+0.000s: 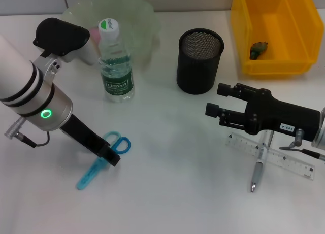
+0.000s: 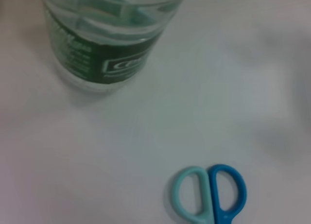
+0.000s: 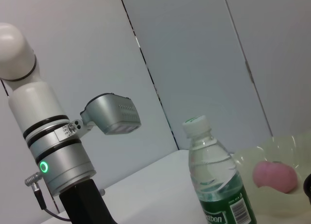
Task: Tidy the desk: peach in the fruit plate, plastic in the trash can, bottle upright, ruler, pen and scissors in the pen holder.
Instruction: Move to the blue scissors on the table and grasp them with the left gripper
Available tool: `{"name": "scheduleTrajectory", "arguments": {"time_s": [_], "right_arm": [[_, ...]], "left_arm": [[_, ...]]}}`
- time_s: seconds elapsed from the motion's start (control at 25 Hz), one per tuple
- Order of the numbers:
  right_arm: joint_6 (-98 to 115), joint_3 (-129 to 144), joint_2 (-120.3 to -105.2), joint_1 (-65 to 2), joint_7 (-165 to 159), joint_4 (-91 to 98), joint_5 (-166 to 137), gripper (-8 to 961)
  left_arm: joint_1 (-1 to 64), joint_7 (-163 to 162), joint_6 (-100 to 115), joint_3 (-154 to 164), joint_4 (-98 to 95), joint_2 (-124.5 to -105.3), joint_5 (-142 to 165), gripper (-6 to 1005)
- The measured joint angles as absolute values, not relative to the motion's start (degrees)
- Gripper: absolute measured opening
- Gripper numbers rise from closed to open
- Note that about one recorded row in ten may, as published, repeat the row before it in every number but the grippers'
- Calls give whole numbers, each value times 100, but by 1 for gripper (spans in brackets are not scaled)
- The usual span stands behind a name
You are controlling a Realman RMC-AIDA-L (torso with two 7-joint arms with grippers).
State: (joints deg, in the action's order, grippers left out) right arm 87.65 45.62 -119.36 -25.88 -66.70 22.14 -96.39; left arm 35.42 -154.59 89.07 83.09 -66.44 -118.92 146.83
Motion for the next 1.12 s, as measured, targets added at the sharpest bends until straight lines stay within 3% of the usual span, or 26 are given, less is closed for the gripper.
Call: {"name": "scheduleTrajectory", "arguments": {"time_s": [1.12], "right_arm": [[8482, 4561, -11943, -2684, -6670, 2212, -9642, 758]], "left_arm": [[3776, -15469, 8886, 8437, -6429, -11909, 14713, 709]]}}
